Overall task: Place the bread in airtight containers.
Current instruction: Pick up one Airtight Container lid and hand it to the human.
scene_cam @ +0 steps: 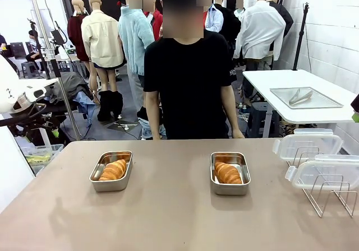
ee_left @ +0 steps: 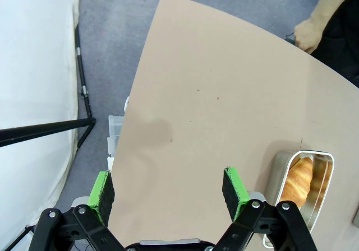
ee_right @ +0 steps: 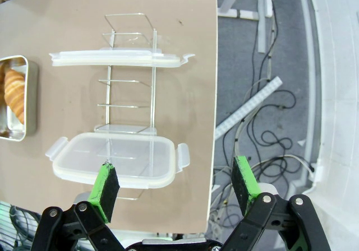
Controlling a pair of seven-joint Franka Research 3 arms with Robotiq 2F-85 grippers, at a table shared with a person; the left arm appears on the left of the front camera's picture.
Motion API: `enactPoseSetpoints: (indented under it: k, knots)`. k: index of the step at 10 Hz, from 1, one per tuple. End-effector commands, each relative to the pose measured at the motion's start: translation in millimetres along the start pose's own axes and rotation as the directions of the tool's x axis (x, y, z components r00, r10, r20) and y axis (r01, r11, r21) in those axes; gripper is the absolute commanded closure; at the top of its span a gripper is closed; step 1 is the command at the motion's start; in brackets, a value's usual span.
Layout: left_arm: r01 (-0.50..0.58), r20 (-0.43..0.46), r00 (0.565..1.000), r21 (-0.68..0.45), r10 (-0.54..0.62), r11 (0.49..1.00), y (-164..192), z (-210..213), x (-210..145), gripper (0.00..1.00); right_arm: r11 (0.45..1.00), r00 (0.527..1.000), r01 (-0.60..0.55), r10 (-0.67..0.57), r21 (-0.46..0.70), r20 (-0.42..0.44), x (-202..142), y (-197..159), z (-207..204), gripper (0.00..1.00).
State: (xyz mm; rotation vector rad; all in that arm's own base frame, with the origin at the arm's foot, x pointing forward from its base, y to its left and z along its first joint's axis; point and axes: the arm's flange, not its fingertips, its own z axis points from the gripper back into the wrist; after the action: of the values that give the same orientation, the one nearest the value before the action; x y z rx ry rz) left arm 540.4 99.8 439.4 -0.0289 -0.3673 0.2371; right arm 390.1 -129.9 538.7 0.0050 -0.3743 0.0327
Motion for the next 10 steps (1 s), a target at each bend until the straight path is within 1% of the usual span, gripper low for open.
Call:
enactPoseSetpoints:
  k: [1, 5, 6, 7, 8, 9, 10]
  knots:
    - [0.005, 0.008, 1.000, 0.009, -0.005, 1.000, 0.7, 2.4, 0.7, 0.00, 1.000, 1.000, -0.014, 0.014, -0.013, -0.002, 0.2, -0.8, 0.7, 0.00]
    - [0.005, 0.008, 1.000, 0.009, -0.005, 1.000, 0.7, 2.4, 0.7, 0.00, 1.000, 1.000, 0.000, 0.000, 0.000, 0.000, 0.0, 0.0, 0.0, 0.00]
    - [0.005, 0.008, 1.000, 0.009, -0.005, 1.000, 0.7, 2.4, 0.7, 0.00, 0.982, 0.982, -0.188, 0.188, 0.008, -0.006, 0.0, 12.6, 10.7, 0.00]
    - [0.005, 0.008, 1.000, 0.009, -0.005, 1.000, 0.7, 2.4, 0.7, 0.00, 0.920, 0.921, -0.390, 0.390, 0.041, 0.009, -2.4, 26.1, 15.6, 0.00]
    - [0.005, 0.008, 1.000, 0.009, -0.005, 1.000, 0.7, 2.4, 0.7, 0.00, 0.822, 0.825, -0.564, 0.565, 0.075, 0.007, -5.2, 36.6, 16.9, 0.00]
    - [0.005, 0.008, 1.000, 0.009, -0.005, 1.000, 0.7, 2.4, 0.7, 0.00, 0.741, 0.745, -0.662, 0.667, 0.109, -0.008, -4.0, 43.4, 16.7, 0.00]
    - [0.005, 0.008, 1.000, 0.009, -0.005, 1.000, 0.7, 2.4, 0.7, 0.00, 0.649, 0.645, -0.747, 0.760, 0.144, -0.076, -1.0, 50.8, 11.9, 0.00]
